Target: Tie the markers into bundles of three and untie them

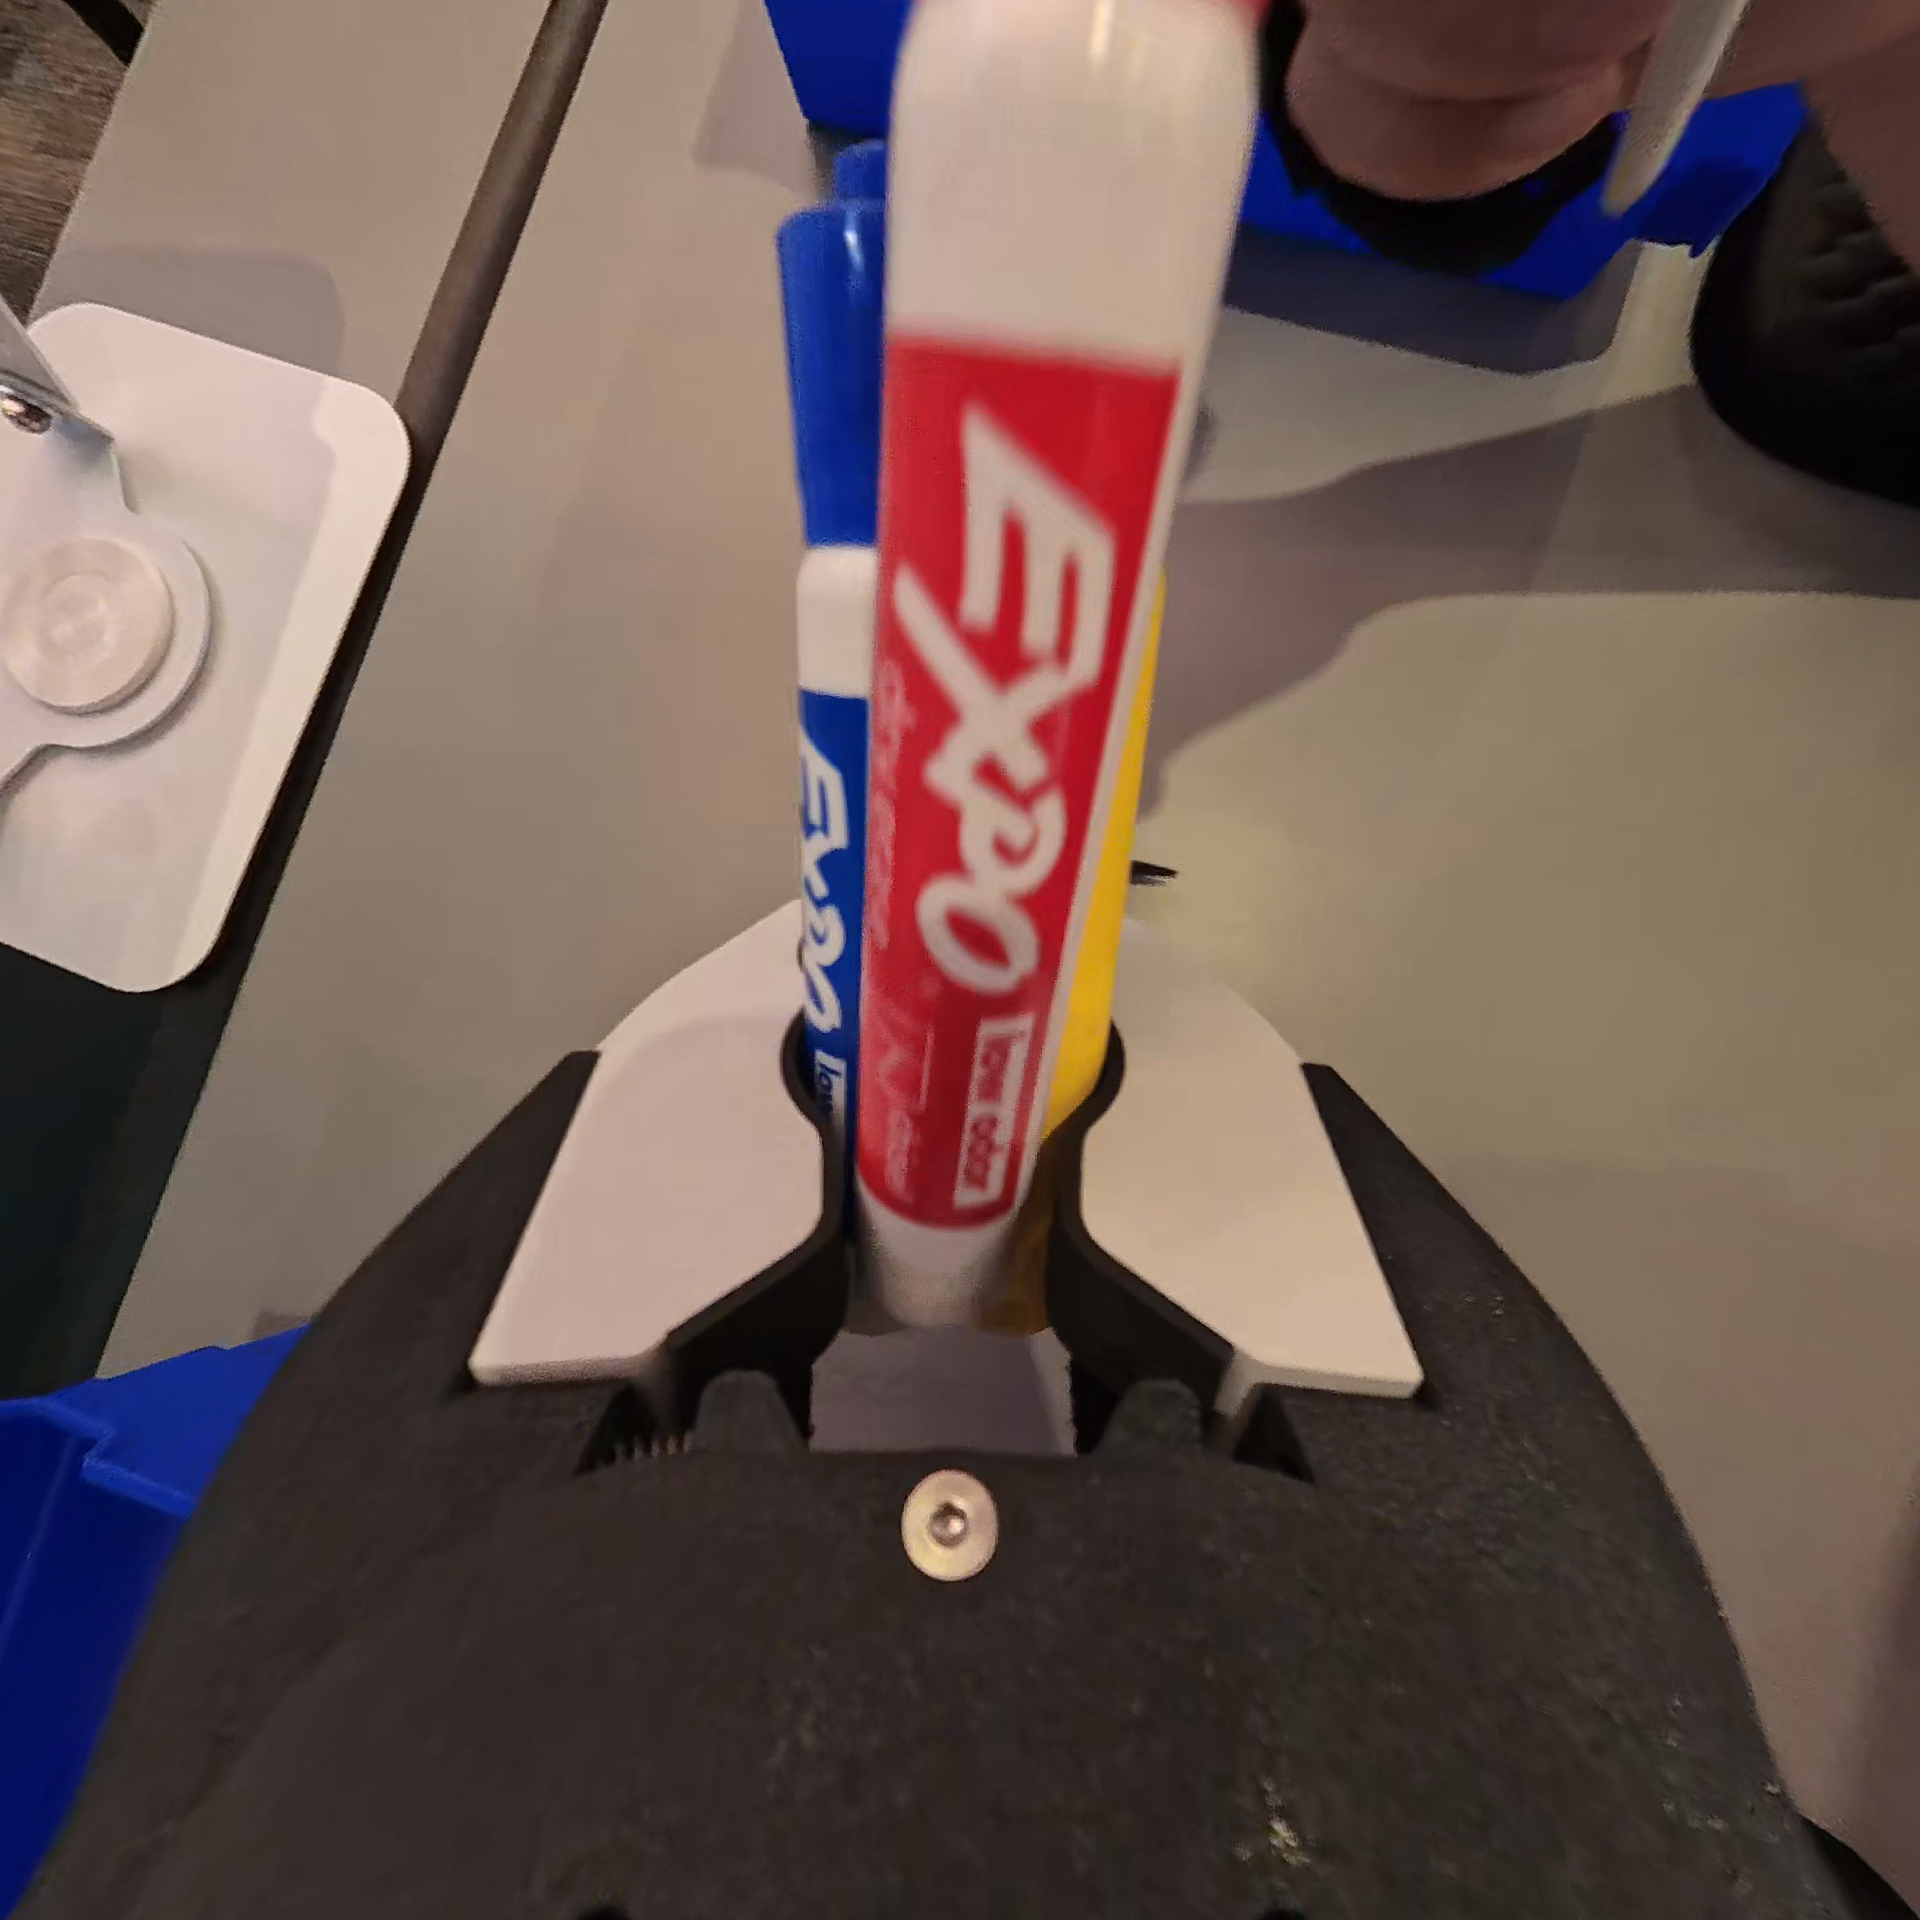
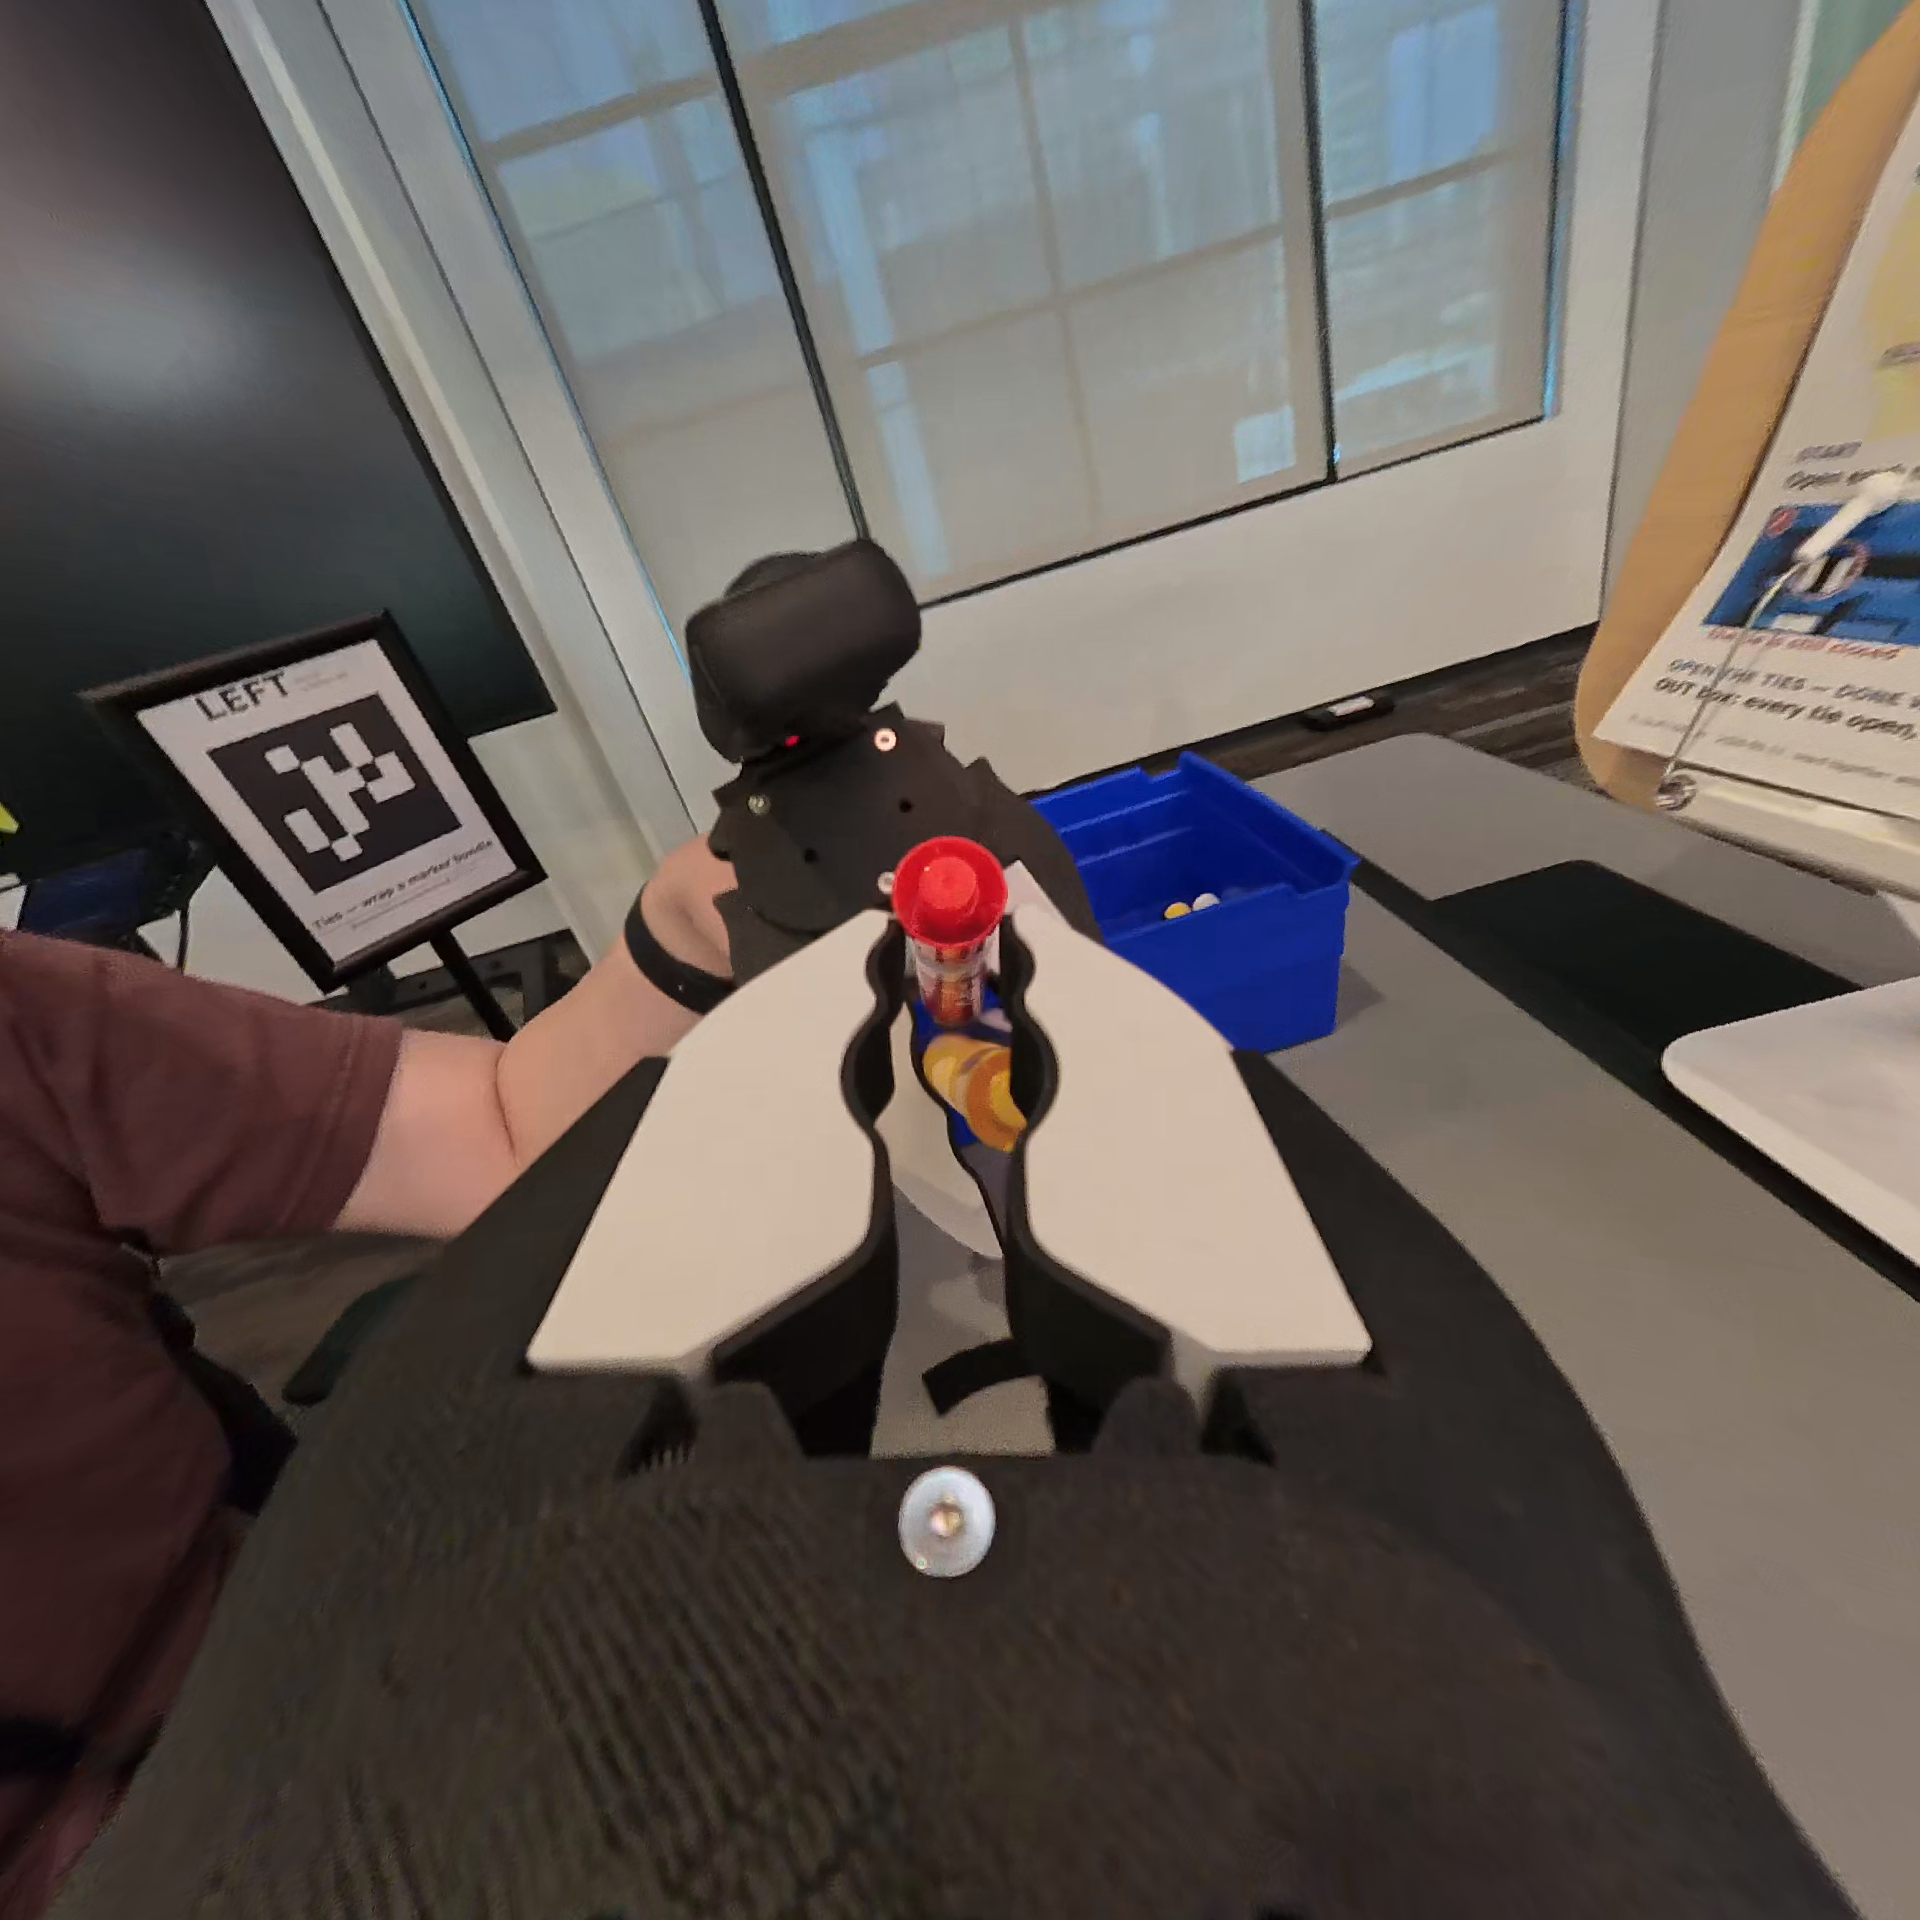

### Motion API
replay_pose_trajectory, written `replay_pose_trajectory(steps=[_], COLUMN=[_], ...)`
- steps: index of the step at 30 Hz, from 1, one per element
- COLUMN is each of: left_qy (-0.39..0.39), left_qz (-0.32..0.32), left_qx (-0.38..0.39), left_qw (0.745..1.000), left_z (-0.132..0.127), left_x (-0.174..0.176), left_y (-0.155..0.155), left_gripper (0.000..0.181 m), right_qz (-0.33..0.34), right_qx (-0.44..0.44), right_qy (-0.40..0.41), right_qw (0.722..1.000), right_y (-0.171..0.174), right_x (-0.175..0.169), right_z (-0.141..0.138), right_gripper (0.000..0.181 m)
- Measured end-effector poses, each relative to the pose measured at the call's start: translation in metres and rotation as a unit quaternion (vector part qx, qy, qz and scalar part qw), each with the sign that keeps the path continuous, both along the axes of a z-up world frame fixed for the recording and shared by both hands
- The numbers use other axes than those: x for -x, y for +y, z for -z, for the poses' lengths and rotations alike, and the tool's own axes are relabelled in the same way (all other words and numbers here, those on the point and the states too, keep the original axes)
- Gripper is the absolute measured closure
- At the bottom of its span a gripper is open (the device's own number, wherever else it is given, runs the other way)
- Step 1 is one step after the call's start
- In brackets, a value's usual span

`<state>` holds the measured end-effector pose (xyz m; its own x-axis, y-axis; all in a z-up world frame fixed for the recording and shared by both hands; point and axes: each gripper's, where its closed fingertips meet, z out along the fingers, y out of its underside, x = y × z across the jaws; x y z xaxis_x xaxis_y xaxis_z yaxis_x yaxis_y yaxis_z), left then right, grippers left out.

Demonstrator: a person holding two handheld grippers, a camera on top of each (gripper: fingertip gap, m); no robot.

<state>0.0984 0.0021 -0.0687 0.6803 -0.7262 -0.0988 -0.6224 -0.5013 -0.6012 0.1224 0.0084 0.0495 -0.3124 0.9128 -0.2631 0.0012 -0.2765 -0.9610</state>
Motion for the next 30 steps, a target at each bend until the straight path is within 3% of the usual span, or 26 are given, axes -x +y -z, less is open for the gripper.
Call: replay_pose_trajectory(steps=[1,6,11,16,19,23,30], left_qy=[0.003,0.029,0.062,0.076,0.074,0.094,0.116], left_qz=[0.002,0.009,0.006,0.001,0.005,0.017,0.021], left_qx=[0.002,0.015,0.027,0.036,0.047,0.069,0.076], left_qw=[1.000,0.999,0.998,0.996,0.996,0.993,0.990], left_z=[0.000,0.006,0.011,0.014,0.017,0.026,0.035], left_x=[0.000,0.003,0.011,0.016,0.015,0.016,0.020], left_y=[-0.001,-0.008,-0.012,-0.014,-0.017,-0.024,-0.022], left_gripper=[0.138,0.138,0.138,0.138,0.139,0.139,0.138], right_qz=[-0.004,0.009,-0.005,-0.015,-0.014,-0.004,-0.007], right_qx=[-0.006,-0.026,-0.019,-0.066,-0.042,-0.032,-0.001], right_qy=[-0.004,0.001,-0.053,-0.109,-0.101,-0.082,-0.118], right_qw=[1.000,1.000,0.998,0.992,0.994,0.996,0.993], right_y=[-0.001,0.003,0.010,0.003,0.005,0.012,0.018], right_x=[0.001,-0.001,-0.001,0.001,0.003,0.000,0.002], right_z=[0.003,0.002,0.024,0.044,0.042,0.039,0.054], right_gripper=[0.163,0.162,0.161,0.159,0.139,0.150,0.152])
